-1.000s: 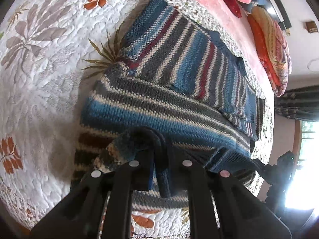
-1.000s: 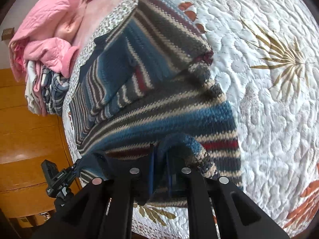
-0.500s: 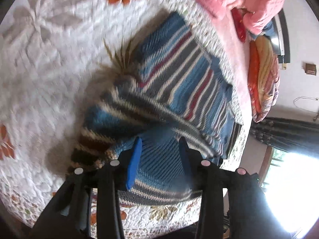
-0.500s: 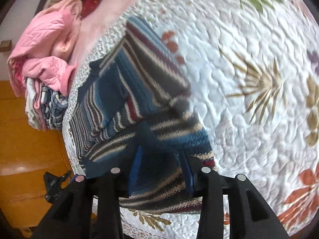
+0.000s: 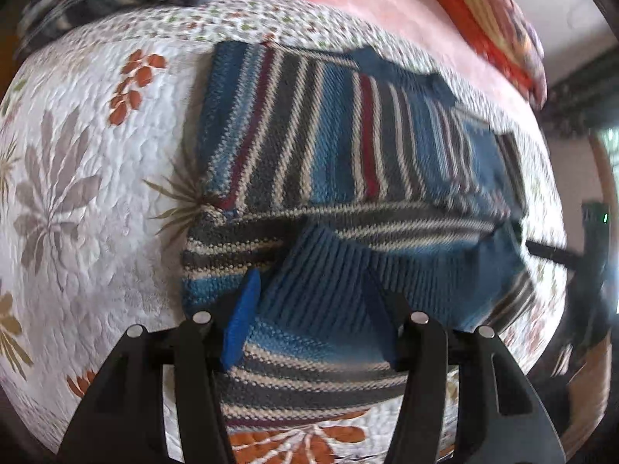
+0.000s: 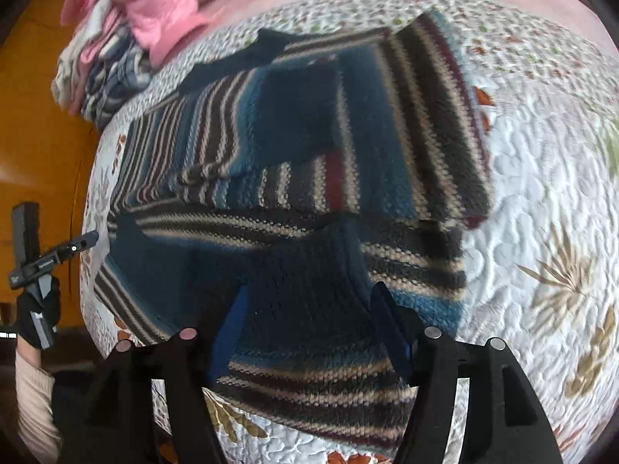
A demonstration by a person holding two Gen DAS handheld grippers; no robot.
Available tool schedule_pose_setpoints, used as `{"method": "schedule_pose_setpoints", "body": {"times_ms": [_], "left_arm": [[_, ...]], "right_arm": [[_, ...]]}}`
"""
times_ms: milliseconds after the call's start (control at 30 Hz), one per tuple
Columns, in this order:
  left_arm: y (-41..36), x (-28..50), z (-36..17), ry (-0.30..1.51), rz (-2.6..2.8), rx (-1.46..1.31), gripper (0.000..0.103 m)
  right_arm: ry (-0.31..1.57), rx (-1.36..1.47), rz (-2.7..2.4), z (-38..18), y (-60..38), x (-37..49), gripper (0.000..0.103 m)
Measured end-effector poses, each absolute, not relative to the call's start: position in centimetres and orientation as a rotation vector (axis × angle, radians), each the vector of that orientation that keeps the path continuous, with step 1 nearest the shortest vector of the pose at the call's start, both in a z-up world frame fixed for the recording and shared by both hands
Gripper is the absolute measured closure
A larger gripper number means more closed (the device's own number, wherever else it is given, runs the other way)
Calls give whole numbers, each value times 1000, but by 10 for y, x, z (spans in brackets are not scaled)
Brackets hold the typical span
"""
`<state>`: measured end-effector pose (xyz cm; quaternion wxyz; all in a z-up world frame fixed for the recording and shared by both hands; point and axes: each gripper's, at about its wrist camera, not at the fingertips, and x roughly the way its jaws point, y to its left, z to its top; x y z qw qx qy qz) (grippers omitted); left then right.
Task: Fold small clothes
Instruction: 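Carry the gripped hem over the sweater body toward the collar with both tools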
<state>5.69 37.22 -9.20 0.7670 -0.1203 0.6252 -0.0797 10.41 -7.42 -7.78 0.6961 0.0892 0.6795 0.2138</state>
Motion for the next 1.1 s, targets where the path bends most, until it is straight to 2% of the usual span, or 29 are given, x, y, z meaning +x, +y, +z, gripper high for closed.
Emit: {"method": "schedule_pose_setpoints", "body": {"times_ms": [100, 367, 433, 500, 533, 567, 600, 633, 733, 1100], "left_arm": [[366, 59, -101, 1380, -194, -210, 49], [348, 59, -133, 1454, -202, -16, 44], [348, 59, -135, 1454, -195, -18, 44], [347, 59, -135, 1450, -192, -19, 50], [347, 58, -134, 1446, -204, -26, 60], [346, 58, -133, 1443, -225, -41, 75], [347, 58, -132, 1444, -237, -62, 82], [348, 58, -131, 1445, -243, -76, 86], [354, 55, -124, 1420, -259, -94, 89], [368, 51, -51, 1221, -301, -214, 90]], "right_arm": [[1526, 171, 496, -86, -71, 107, 33], [1575, 87, 482, -112, -66, 106, 33], [1579, 51, 486, -116, -61, 104, 37], [1577, -28, 475, -117, -53, 100, 60], [1577, -50, 477, -116, -50, 99, 65], [1581, -34, 491, -115, -50, 98, 77], [1583, -21, 500, -113, -50, 98, 93], [1585, -11, 506, -111, -50, 97, 93], [1566, 0, 520, -99, -52, 95, 93], [1392, 229, 578, -30, -99, 102, 94]]}}
